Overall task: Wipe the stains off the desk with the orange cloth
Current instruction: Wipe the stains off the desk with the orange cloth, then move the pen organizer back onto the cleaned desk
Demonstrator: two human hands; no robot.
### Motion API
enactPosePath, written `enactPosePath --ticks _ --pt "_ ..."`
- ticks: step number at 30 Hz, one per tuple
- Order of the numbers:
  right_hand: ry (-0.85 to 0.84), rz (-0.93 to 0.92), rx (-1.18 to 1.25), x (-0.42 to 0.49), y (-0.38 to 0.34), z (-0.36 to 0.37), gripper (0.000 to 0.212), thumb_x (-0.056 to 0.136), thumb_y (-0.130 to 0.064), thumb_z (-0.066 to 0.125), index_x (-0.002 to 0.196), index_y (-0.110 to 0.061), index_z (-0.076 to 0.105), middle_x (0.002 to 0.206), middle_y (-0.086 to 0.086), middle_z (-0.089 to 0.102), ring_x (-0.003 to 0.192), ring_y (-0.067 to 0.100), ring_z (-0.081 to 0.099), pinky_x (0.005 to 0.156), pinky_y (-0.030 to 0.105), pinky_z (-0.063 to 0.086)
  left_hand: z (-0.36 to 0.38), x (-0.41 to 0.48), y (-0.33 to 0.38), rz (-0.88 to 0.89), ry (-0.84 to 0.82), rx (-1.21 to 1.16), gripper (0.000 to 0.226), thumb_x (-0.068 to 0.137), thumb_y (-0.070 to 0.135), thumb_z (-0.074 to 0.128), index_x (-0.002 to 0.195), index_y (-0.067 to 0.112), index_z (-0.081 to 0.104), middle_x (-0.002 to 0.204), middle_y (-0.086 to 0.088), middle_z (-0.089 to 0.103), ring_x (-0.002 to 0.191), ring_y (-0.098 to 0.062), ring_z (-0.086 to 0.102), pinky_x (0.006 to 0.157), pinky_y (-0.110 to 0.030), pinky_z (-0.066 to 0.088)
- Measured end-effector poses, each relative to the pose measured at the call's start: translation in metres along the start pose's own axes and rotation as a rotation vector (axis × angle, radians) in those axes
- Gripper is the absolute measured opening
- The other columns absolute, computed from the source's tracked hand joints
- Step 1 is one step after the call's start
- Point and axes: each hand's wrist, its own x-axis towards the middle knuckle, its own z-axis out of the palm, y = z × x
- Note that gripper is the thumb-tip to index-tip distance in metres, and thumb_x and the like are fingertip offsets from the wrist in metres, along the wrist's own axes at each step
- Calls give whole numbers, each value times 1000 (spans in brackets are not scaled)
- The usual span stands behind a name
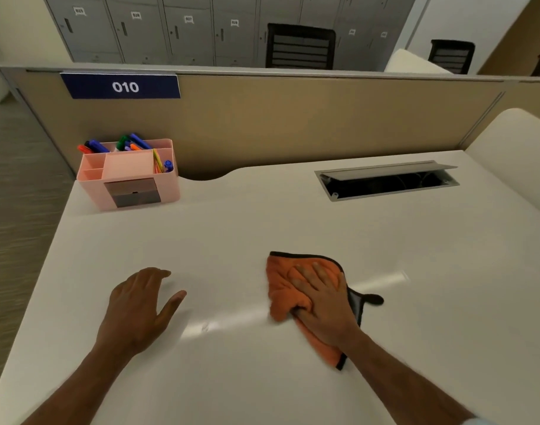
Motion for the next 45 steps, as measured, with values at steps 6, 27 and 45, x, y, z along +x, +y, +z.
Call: enactPosePath --ticks 6,27,45 --pt "-83 162 -29 44 18 -4 62 92 -58 43 149 -36 31 159 -7 26 149 19 13 120 47 3 1 20 -3 -42 21 -4 68 86 67 30 126 17 52 125 -4 60 118 -28 56 98 -47 43" --pt "111 224 868 229 -93 -18 35 91 -44 60 114 -18 65 113 -4 66 106 10 60 87 18 45 -64 176 -83 -694 409 -631 49 91 44 48 107 0 63 95 -11 64 88 -32 57 63 -36 38" --pt "-276 547 1215 348 -202 16 41 96 -45 52 129 -21 50 110 1 56 101 21 50 80 39 46 -80 221 -104 -981 189 -1047 51 93 26 51 142 20 40 132 -10 58 111 -30 59 79 -42 55"
